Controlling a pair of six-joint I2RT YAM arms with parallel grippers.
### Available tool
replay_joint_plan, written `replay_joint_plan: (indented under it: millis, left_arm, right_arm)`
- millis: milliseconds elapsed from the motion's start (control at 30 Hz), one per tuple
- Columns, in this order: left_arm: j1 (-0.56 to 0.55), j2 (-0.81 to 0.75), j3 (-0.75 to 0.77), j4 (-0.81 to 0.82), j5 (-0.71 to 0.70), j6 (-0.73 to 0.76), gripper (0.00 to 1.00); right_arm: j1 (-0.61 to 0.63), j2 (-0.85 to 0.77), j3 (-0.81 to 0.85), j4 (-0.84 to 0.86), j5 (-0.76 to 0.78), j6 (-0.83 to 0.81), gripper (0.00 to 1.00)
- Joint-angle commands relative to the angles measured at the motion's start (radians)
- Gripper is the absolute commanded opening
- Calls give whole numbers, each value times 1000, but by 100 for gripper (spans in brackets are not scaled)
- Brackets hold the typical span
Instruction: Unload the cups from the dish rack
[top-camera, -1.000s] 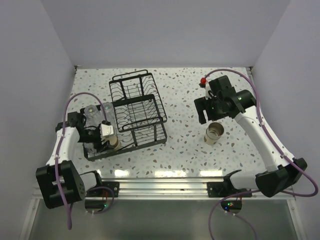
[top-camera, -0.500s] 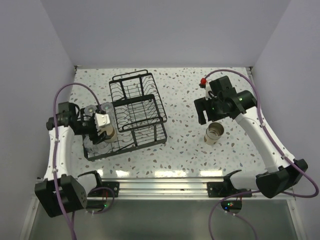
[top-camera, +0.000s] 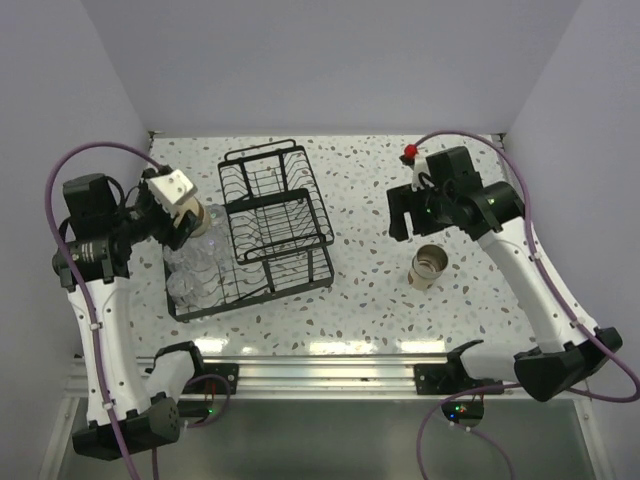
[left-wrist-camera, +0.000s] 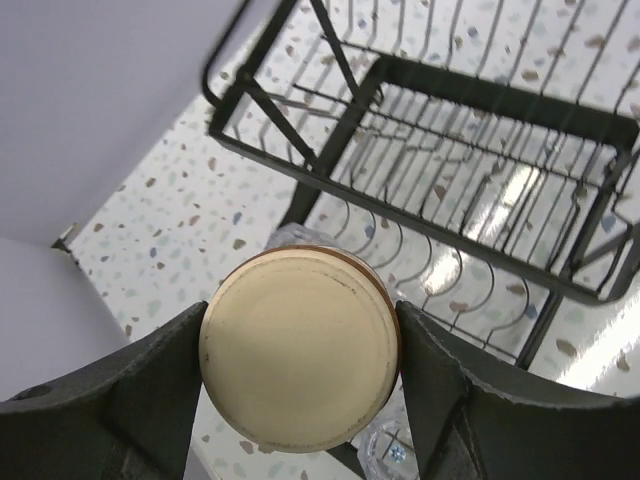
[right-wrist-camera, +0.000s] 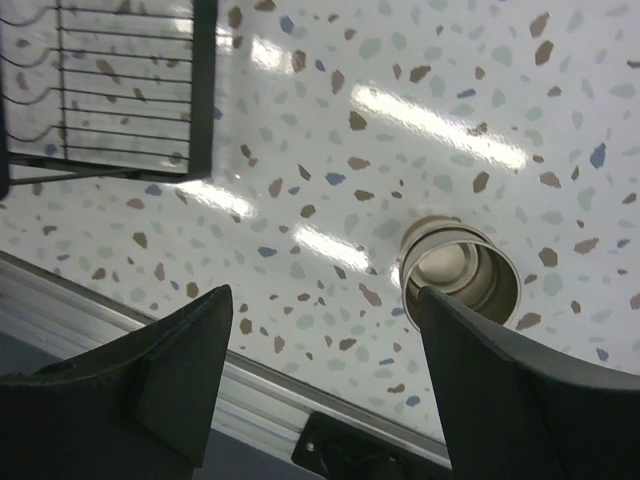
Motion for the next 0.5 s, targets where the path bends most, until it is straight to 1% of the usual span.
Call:
replay_joint_plan:
  millis: [0,33,67,100,133,167,200,233,267,300,333,367,400,433,467]
  left_arm:
    - [0,7,101,180,5,-266,0]
    - [-2,19,113,198,26,-295,0]
    - [0,22,135,238,43,-356,0]
    - [0,25,145,262,66,-390,0]
    - [0,33,155,290,121,-428,0]
    - [0,39,182,340,153,-504,0]
    - [0,45,195,370,190,-551,0]
    - [0,57,205,441,268,-650,0]
    - [0,62,218,485,306,-703,0]
    - [-2,70,218,531,342,-759,0]
    - [0,71,216,625,406,-878,0]
    - [0,73,210,667,429,-928,0]
    - [0,74,207,705,448,-974,0]
    - [0,74,202,745,480,-1020,0]
    - [0,71,189,823,491,-1100,0]
  right_arm:
    - [-2,-56,56,130,-142,50,78]
    - [1,-68,51,154,-162,64,77]
    - [1,-76,42,187,-194,97,77]
    - [4,-87,30,275,-276,117,77]
    - [12,-102,-5,333,-339,140,77]
    - [17,-108,-21,396,-401,195,77]
    - [21,-115,-38,541,-454,235,77]
    - [39,-121,-73,626,-554,325,77]
    - [53,-121,-90,715,-589,372,78]
    - [70,-118,-105,898,-622,422,78]
    - [113,-112,-122,978,-634,470,79]
    - [141,-89,-122,1045,-624,535,79]
    - [171,-75,-118,1145,-608,553,79]
    - [220,-61,-104,1188,-599,568,79]
    - [242,-29,-105,1243,-591,621,79]
